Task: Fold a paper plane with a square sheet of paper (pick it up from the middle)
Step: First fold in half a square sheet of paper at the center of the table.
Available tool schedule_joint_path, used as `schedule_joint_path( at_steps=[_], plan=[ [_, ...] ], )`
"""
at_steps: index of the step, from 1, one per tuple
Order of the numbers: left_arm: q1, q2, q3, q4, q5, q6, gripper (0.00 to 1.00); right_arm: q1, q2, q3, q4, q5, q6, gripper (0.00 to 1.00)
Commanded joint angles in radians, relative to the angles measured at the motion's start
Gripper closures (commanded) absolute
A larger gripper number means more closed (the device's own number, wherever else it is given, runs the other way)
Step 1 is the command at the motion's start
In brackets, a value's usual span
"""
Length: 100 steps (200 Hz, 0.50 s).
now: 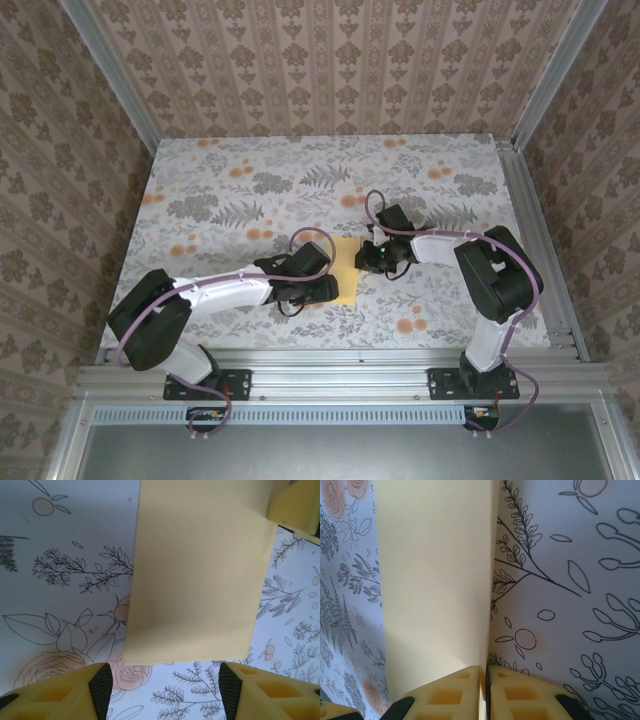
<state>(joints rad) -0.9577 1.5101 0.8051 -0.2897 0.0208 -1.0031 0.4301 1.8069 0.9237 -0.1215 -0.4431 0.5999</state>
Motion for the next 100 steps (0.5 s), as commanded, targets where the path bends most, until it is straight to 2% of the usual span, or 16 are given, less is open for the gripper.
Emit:
schedule_joint_path(
  at_steps=[1,100],
  plan=[
    [-0.022,0.038,0.003,-0.005,-0.082,-0.056,0.4,0.011,0.011,0.019,-0.054,0.038,-0.019,0.86],
    [-0.046,0.101,0.018,0.05,-0.091,-0.086,0.5,0.016,0.005,-0.002,-0.035,0.049,0.012,0.87]
  ],
)
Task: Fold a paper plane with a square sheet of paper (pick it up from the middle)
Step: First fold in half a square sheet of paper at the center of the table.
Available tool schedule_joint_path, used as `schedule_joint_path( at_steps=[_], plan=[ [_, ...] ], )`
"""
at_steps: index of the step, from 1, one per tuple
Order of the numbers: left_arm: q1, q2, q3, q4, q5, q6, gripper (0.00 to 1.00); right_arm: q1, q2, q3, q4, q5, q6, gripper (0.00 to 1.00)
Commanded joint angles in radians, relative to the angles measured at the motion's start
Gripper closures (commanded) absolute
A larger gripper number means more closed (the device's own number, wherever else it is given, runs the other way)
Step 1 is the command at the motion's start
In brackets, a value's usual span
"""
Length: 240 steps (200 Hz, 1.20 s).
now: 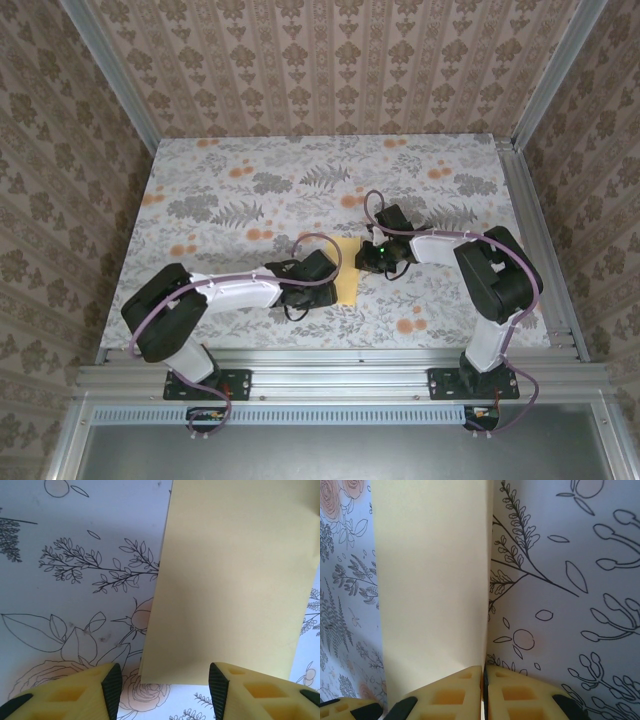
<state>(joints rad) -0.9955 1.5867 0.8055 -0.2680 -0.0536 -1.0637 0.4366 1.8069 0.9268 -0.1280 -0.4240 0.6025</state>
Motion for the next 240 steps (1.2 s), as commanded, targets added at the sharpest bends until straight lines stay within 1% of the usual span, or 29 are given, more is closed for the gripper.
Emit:
schedule_joint_path(
  at_steps=[1,27,101,111,134,173,221,240],
  plan=[
    [-0.009,0.024,0.017,0.028,-0.017,-0.026,0.5,0.01,0.006,-0.006,-0.028,0.029,0.009,0.87],
    [-0.008,0.019,0.037,0.016,-0.024,-0.014,0.54,0.01,0.006,-0.011,-0.022,0.028,0.01,0.87],
    [0.0,0.021,0.05,0.037,0.004,-0.002,0.55,0.011,0.01,-0.031,0.004,0.017,0.019,0.87],
    [0.001,0.027,0.057,0.012,-0.001,0.006,0.55,0.01,0.01,-0.03,0.004,0.016,0.017,0.87],
    [-0.009,0.041,0.108,-0.119,-0.055,0.046,0.52,0.01,0.01,-0.028,0.006,0.014,0.016,0.87],
    [-0.013,0.081,0.101,-0.067,-0.007,0.031,0.51,0.01,0.011,-0.03,0.008,0.011,0.016,0.87],
    [-0.02,0.128,0.166,-0.167,-0.044,0.075,0.51,0.01,0.014,-0.034,0.021,0.005,0.023,0.87],
    [-0.021,0.133,0.176,-0.165,-0.038,0.085,0.51,0.011,0.015,-0.034,0.025,0.003,0.026,0.87]
  ],
)
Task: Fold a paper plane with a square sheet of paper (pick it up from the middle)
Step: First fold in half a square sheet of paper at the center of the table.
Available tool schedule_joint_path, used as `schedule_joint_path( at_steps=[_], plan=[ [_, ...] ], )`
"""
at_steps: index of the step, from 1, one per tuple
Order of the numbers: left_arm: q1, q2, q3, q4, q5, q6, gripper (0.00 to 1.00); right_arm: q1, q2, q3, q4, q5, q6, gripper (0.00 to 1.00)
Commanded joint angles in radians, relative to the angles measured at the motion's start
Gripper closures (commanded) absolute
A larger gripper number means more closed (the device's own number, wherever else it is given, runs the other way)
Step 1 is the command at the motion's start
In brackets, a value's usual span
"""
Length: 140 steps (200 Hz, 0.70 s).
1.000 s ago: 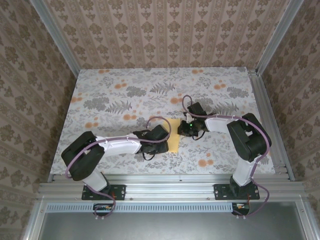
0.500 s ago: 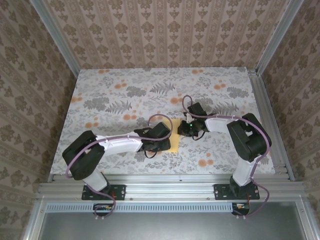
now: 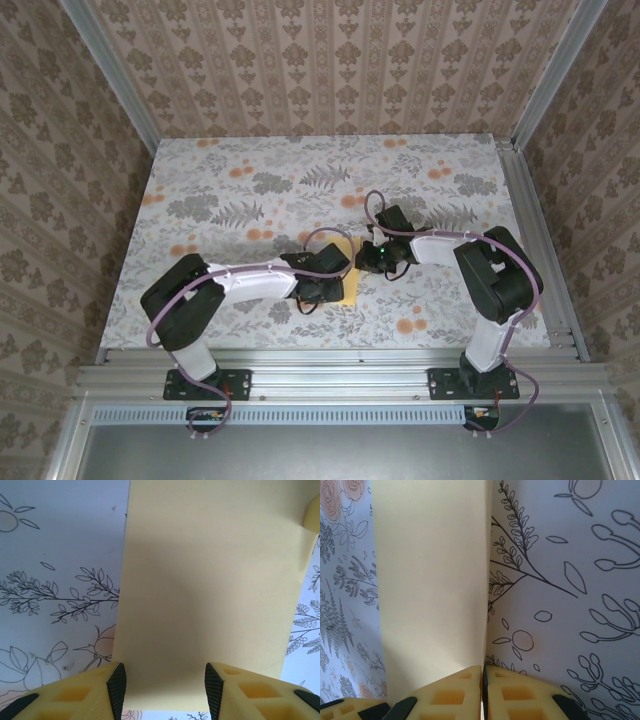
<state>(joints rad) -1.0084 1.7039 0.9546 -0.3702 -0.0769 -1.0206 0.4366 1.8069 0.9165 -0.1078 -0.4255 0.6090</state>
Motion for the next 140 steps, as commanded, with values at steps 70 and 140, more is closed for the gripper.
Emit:
schedule_joint_path(
  at_steps=[70,140],
  plan=[
    [-0.009,0.044,0.063,-0.027,0.024,0.073,0.53,0.008,0.012,-0.03,0.018,-0.008,0.025,0.87],
    [-0.009,0.053,0.027,-0.033,0.017,0.068,0.55,-0.005,-0.065,-0.016,0.011,-0.061,0.052,0.73]
  ],
)
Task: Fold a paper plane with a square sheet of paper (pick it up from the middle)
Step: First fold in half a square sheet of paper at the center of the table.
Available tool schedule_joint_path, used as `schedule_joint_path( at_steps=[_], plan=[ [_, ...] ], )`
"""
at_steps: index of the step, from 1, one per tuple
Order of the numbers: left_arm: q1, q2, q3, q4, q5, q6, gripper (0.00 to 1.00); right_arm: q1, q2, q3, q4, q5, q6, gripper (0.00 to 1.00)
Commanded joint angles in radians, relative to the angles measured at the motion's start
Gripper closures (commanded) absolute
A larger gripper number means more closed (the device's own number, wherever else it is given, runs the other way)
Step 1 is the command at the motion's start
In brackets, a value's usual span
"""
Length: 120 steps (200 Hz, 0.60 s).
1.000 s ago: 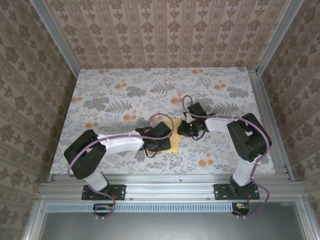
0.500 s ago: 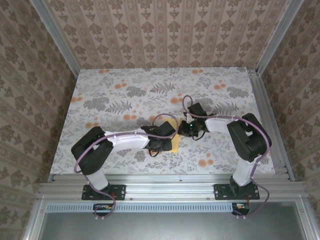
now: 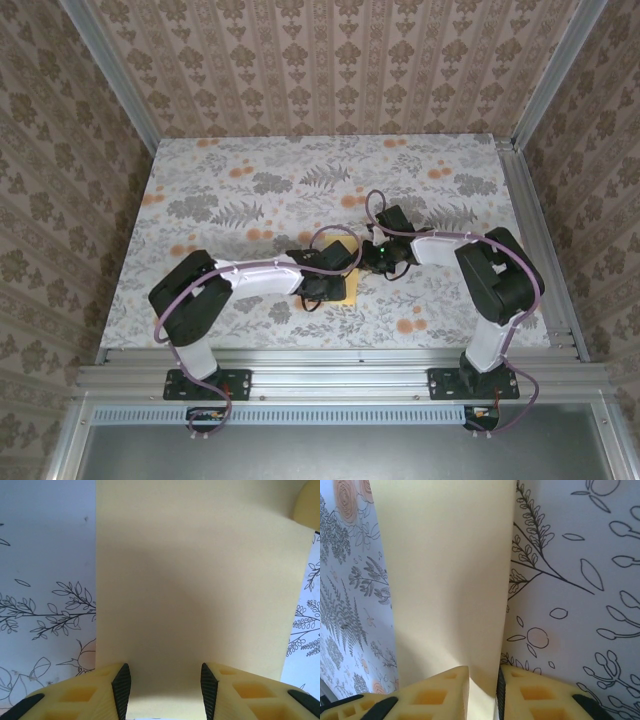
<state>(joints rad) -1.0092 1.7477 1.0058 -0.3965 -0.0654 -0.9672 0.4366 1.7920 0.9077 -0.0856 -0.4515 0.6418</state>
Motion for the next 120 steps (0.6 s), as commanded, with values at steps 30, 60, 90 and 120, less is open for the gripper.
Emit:
schedule_joint_path(
  at_steps=[30,60,90,120],
  plan=[
    [-0.008,-0.003,-0.026,0.009,0.017,0.018,0.55,-0.014,-0.125,-0.015,-0.094,-0.012,0.003,0.72],
    [-0.005,-0.021,-0.04,0.041,0.035,0.015,0.55,-0.014,-0.204,-0.052,-0.151,-0.016,-0.003,0.74],
    [-0.002,-0.043,-0.047,0.061,0.048,0.017,0.55,-0.011,-0.248,-0.135,-0.051,-0.115,0.1,0.81],
    [0.003,-0.066,-0.047,0.073,0.06,0.021,0.56,0.011,-0.191,-0.155,0.08,-0.147,0.178,0.85]
  ],
)
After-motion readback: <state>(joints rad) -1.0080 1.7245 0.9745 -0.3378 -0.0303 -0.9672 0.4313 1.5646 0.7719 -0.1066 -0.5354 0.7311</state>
